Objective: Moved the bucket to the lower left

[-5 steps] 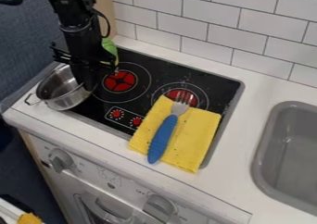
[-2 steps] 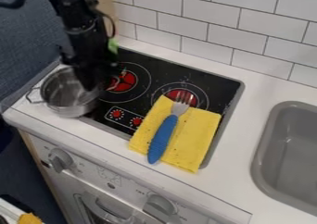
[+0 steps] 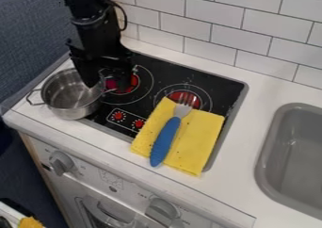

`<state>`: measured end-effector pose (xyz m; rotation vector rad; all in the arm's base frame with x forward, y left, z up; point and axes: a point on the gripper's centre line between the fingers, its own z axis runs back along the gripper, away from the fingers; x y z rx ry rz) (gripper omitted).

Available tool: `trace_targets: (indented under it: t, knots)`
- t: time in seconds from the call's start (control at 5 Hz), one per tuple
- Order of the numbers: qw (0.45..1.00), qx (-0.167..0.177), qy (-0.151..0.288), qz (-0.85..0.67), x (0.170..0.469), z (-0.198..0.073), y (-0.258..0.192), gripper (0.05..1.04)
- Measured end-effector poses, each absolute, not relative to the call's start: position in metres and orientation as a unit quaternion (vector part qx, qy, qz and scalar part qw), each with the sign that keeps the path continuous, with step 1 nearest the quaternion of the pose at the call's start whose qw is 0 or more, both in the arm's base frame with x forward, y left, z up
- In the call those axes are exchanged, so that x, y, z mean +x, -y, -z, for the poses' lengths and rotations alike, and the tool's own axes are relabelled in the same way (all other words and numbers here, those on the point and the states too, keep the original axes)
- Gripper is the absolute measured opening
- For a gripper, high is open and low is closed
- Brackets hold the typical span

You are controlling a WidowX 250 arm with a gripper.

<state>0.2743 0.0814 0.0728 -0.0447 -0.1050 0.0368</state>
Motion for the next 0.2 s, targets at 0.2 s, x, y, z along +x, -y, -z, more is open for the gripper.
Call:
trace_targets:
  t: [0.2]
  knots:
    - [0.999, -0.011, 0.051, -0.008, 0.2796, -0.0772, -0.0765, 1.007]
